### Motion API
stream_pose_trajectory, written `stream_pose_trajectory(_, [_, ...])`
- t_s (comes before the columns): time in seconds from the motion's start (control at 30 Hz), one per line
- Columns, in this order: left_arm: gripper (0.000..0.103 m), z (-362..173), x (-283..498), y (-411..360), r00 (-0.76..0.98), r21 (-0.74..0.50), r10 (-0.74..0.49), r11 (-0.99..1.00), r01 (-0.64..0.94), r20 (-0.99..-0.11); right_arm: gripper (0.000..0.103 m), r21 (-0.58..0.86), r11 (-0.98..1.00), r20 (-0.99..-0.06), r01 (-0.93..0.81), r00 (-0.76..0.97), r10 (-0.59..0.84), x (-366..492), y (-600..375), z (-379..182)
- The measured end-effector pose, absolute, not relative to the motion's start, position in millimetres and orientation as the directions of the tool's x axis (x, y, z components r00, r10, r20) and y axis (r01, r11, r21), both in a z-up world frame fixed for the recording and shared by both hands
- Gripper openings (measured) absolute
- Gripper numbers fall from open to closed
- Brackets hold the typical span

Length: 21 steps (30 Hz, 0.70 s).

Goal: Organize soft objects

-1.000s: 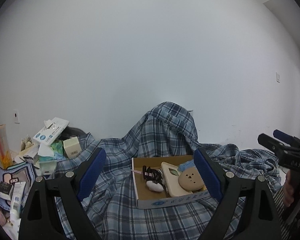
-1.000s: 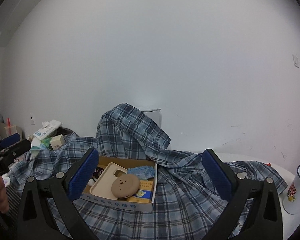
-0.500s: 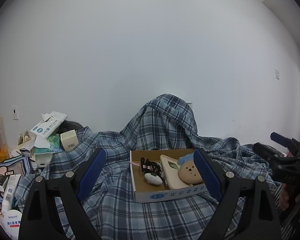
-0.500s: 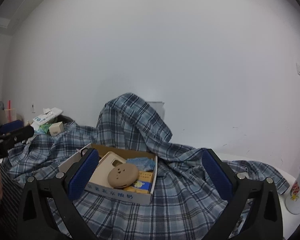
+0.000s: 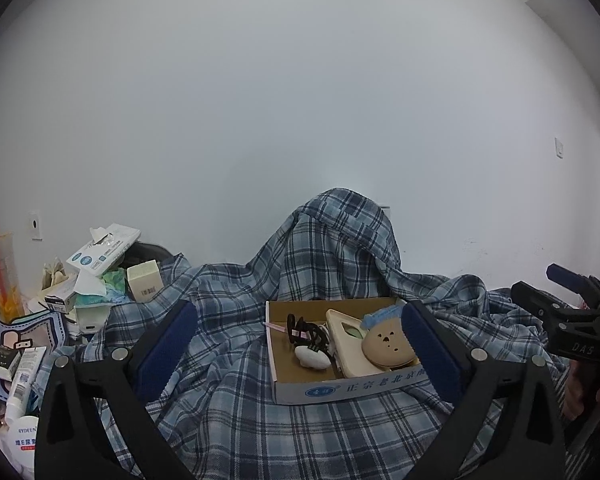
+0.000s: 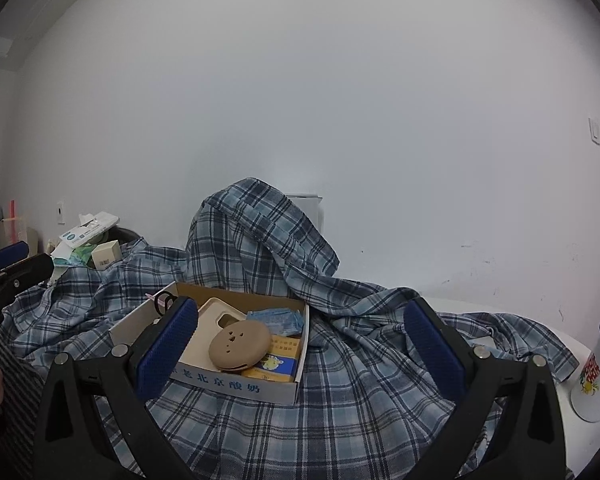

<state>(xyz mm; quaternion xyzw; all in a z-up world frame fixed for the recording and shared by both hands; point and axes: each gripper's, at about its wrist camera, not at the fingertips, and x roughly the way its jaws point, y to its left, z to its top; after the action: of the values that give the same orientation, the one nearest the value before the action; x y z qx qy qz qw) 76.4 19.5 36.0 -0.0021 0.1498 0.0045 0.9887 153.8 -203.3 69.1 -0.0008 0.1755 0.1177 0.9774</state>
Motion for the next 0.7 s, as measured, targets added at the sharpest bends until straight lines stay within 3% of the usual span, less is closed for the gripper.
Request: stream_pose_trajectory(0.7, [0.103, 34.0, 80.9, 19.8, 0.948, -0.008, 0.011, 1.000, -0.015, -0.317, 0.103, 0.030, 0.972, -0.333, -0.234, 0.914, 0.230, 151.4, -202.4, 70.4])
